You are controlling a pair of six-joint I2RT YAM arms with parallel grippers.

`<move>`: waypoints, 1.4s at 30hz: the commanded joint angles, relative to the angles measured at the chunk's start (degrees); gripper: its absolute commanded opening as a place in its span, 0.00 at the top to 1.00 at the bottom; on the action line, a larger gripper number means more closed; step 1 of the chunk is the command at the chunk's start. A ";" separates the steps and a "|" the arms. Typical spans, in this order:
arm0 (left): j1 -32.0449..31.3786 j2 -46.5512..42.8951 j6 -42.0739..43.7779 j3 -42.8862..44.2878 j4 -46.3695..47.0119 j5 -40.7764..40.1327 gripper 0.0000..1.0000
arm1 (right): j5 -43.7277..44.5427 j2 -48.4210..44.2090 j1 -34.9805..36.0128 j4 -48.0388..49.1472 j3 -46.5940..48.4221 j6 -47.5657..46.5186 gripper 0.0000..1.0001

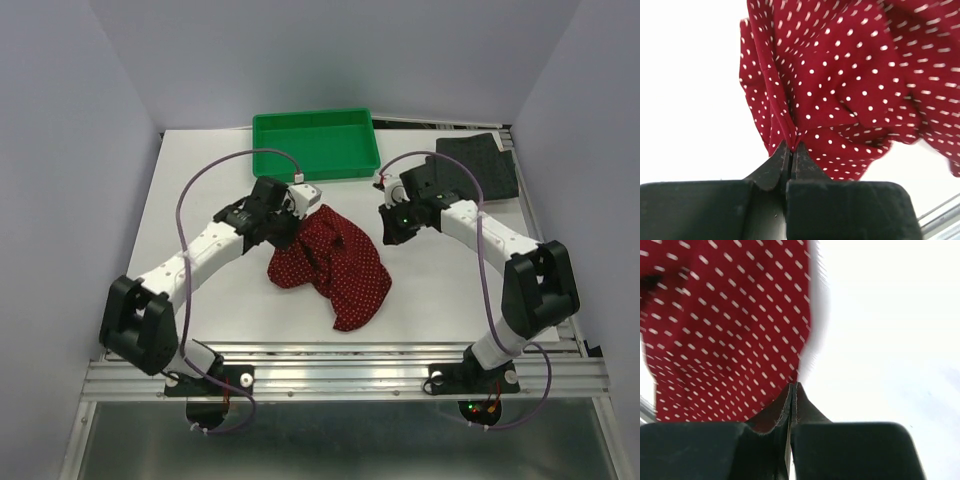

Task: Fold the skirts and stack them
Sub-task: Flatten the skirt out

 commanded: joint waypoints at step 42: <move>-20.77 -28.54 41.10 -26.16 1.98 -3.04 0.95 | -8.50 38.71 18.30 -9.51 48.24 2.11 0.21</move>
